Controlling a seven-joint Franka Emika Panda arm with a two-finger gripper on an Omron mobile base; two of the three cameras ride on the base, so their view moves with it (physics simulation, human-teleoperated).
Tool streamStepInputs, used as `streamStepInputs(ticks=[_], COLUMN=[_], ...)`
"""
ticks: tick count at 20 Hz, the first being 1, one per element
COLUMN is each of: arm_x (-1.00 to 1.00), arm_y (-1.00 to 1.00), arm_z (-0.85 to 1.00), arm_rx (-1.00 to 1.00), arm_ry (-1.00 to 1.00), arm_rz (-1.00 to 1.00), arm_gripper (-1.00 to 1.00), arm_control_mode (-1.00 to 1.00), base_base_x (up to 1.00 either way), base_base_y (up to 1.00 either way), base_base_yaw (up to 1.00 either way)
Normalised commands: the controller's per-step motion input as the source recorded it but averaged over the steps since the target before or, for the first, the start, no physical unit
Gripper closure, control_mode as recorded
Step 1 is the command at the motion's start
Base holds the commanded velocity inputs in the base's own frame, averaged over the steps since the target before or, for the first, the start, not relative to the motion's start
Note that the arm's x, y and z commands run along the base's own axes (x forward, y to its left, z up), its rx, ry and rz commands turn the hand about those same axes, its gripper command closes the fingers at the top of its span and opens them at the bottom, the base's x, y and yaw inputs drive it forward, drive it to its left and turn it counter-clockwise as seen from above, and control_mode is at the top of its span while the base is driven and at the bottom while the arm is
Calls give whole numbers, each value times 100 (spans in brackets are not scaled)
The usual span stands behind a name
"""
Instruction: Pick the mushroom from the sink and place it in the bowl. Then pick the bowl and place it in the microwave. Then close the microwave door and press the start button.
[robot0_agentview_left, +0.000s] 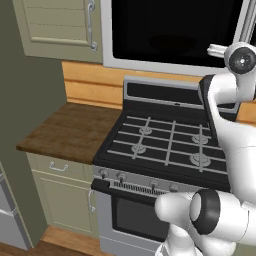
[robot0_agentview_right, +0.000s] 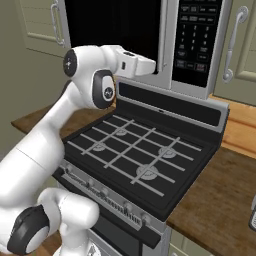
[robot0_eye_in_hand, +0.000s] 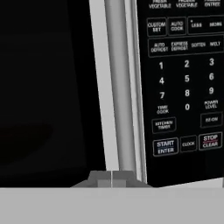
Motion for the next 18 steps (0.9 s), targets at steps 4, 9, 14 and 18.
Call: streamStepInputs(ticks=[4,9,14,18], arm_x=[0,0,9,1], arm_y=[-35,-23,-19,-47], arm_z=[0,1,0,0], arm_rx=[11,6,3,8], arm_ry=[-3,-2,0,-4], arm_rz=[0,0,0,0], arm_gripper=[100,100,100,100], arm_control_mode=[-100,-100,-100,-100], base_base_x=[0,0,0,0], base_base_y=[0,0,0,0], base_base_yaw=[0,0,0,0])
